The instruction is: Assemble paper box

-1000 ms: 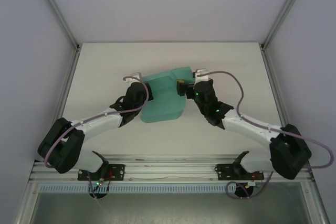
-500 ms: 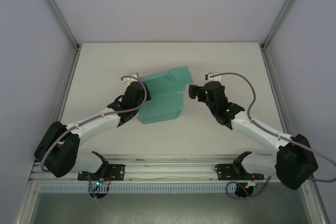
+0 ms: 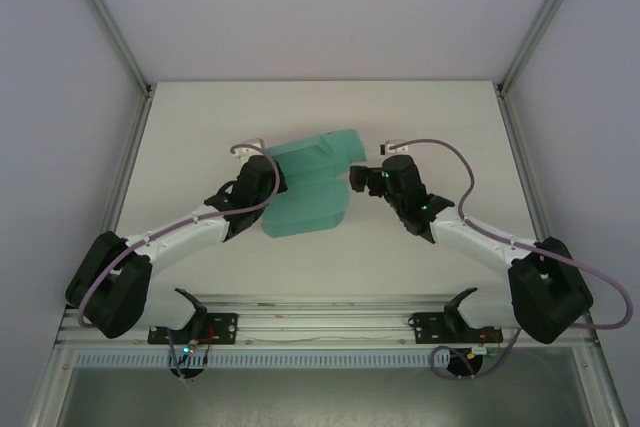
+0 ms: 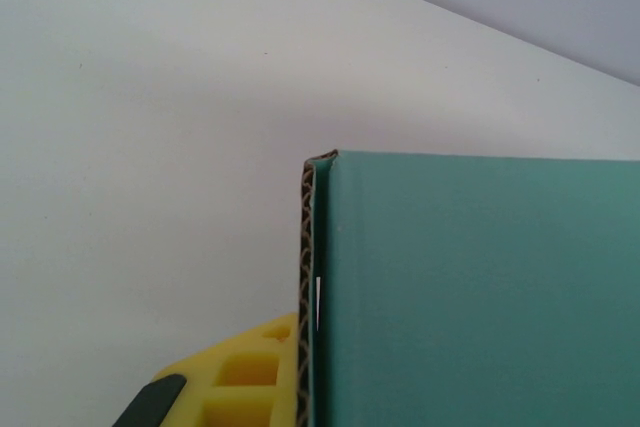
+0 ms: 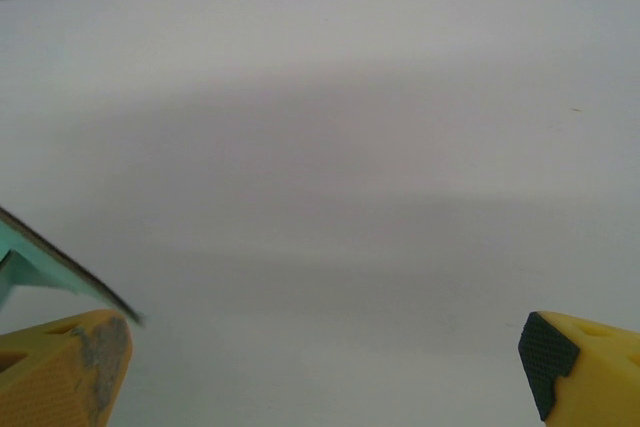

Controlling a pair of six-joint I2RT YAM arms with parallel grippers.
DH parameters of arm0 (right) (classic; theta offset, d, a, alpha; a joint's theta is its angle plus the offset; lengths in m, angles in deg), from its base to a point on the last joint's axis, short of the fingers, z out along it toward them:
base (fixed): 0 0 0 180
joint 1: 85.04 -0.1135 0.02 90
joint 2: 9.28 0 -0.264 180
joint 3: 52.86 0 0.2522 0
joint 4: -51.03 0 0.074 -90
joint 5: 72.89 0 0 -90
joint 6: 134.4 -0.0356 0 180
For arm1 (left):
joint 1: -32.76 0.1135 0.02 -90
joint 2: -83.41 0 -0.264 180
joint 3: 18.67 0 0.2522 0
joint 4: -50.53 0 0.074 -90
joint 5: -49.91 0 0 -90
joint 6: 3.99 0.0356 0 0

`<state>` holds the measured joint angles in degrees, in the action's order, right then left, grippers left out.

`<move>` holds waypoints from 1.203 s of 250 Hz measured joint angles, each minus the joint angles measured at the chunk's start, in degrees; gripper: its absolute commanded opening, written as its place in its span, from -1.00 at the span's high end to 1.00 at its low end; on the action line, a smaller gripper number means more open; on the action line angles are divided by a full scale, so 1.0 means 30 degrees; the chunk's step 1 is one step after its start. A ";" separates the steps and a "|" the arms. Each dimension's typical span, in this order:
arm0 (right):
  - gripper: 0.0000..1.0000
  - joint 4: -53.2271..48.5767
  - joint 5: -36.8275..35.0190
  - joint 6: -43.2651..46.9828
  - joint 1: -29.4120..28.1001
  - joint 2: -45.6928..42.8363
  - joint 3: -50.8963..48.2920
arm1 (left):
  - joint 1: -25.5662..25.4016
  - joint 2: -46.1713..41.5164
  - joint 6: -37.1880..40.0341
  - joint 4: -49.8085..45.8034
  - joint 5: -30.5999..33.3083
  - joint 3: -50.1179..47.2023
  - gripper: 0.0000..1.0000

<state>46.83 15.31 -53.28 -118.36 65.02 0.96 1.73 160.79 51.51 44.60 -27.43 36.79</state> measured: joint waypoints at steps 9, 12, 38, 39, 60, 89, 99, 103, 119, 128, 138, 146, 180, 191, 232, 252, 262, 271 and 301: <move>-1.00 0.0277 0.0211 0.0029 0.0000 0.0066 0.0000 | 0.0000 0.0036 -0.0007 -0.0066 -0.0007 0.0051 1.00; -1.00 0.0379 0.0284 0.0036 0.0000 0.0102 0.0000 | 0.0000 0.0044 -0.0007 -0.0109 -0.0015 0.0080 1.00; -1.00 0.0874 0.0692 0.0051 0.0000 0.0532 0.0000 | 0.0000 0.0386 0.0000 -0.0138 -0.0138 0.0379 1.00; -1.00 0.0896 0.0692 0.0044 0.0000 0.0554 0.0000 | 0.0000 0.0393 0.0000 -0.0138 -0.0138 0.0379 1.00; -1.00 0.1246 0.0976 0.0036 0.0000 0.1122 0.0007 | 0.0000 0.0590 0.0000 -0.0168 -0.0357 0.0481 1.00; -1.00 0.1698 0.1428 -0.0131 0.0000 0.2033 0.0036 | 0.0000 0.0612 0.0000 -0.0146 -0.0627 0.0481 1.00; -1.00 0.1821 0.1668 -0.0204 0.0000 0.2259 0.0095 | 0.0000 0.0627 0.0000 -0.0131 -0.0648 0.0481 1.00; -1.00 0.1843 0.1792 -0.0277 0.0000 0.2346 0.0146 | 0.0000 0.0627 0.0000 -0.0124 -0.0648 0.0481 1.00; -1.00 0.1821 0.2113 -0.0379 0.0000 0.2550 0.0372 | 0.0000 0.0648 -0.0007 -0.0124 -0.0612 0.0481 1.00; -1.00 0.1814 0.2120 -0.0401 0.0000 0.2557 0.0452 | 0.0029 0.0648 -0.0007 -0.0117 -0.0583 0.0481 1.00; -1.00 0.1814 0.2033 -0.0401 0.0000 0.2528 0.0488 | 0.0051 0.0648 -0.0007 -0.0087 -0.0576 0.0481 1.00; -1.00 0.1792 0.1938 -0.0401 0.0000 0.2492 0.0488 | 0.0058 0.0648 0.0000 -0.0022 -0.0568 0.0481 1.00; -1.00 0.1290 0.0984 -0.0321 0.0000 0.1923 0.0466 | 0.0051 0.0648 0.0015 0.0160 -0.0568 0.0481 1.00; -1.00 0.1173 0.0648 -0.0313 0.0000 0.1464 0.0379 | 0.0051 0.0648 0.0015 0.0189 -0.0568 0.0481 1.00; -1.00 0.1100 0.0175 -0.0299 0.0000 -0.0350 -0.0211 | 0.0051 0.0648 0.0058 0.0197 -0.0561 0.0481 1.00; -1.00 0.1137 0.0481 -0.0226 0.0000 -0.0612 -0.0262 | 0.0051 0.0648 0.0160 0.0197 -0.0583 0.0474 1.00; -0.99 0.1115 0.0780 -0.0175 0.0000 -0.0568 -0.0262 | 0.0051 0.0648 0.0168 0.0211 -0.0605 0.0474 1.00; -1.00 0.1122 0.0998 -0.0168 0.0000 -0.0466 -0.0262 | 0.0051 0.0648 0.0168 0.0240 -0.0656 0.0474 1.00; -0.99 0.1217 0.1472 -0.0197 0.0000 0.0284 -0.0240 | 0.0051 0.0648 0.0401 0.0335 -0.0947 0.0444 1.00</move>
<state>50.48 19.72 -53.87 -118.36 65.87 0.24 1.89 162.74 52.71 45.61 -30.27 38.12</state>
